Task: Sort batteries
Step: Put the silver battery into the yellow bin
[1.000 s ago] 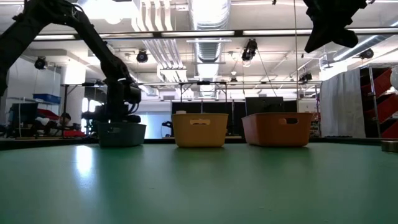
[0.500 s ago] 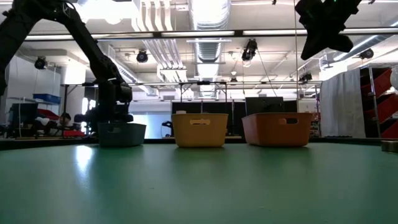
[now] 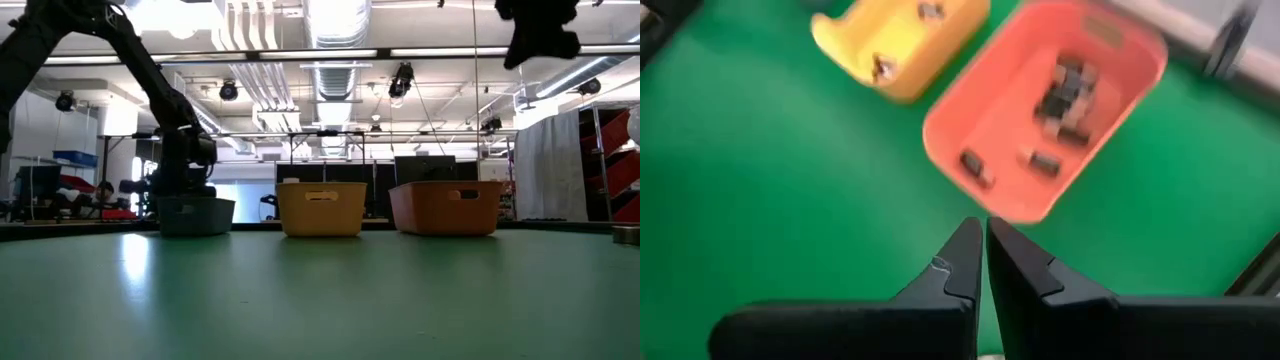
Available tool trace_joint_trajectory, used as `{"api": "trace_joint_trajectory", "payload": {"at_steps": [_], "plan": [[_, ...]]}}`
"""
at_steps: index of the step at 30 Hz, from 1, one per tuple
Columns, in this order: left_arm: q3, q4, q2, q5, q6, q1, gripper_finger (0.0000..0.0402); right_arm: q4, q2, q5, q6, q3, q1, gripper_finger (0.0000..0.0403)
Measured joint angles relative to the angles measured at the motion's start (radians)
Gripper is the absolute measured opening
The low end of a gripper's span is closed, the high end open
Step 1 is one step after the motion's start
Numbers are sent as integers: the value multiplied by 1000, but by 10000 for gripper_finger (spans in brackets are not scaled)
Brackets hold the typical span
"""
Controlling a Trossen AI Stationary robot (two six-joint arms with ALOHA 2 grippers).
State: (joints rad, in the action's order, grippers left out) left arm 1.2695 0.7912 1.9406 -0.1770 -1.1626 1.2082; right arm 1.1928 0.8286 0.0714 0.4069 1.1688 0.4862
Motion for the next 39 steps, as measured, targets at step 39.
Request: {"api": "trace_joint_trajectory", "payload": {"at_steps": [39], "plan": [[227,-249,21,160,1140,-736,2,174,376,-171,49,410,-566,13]]}}
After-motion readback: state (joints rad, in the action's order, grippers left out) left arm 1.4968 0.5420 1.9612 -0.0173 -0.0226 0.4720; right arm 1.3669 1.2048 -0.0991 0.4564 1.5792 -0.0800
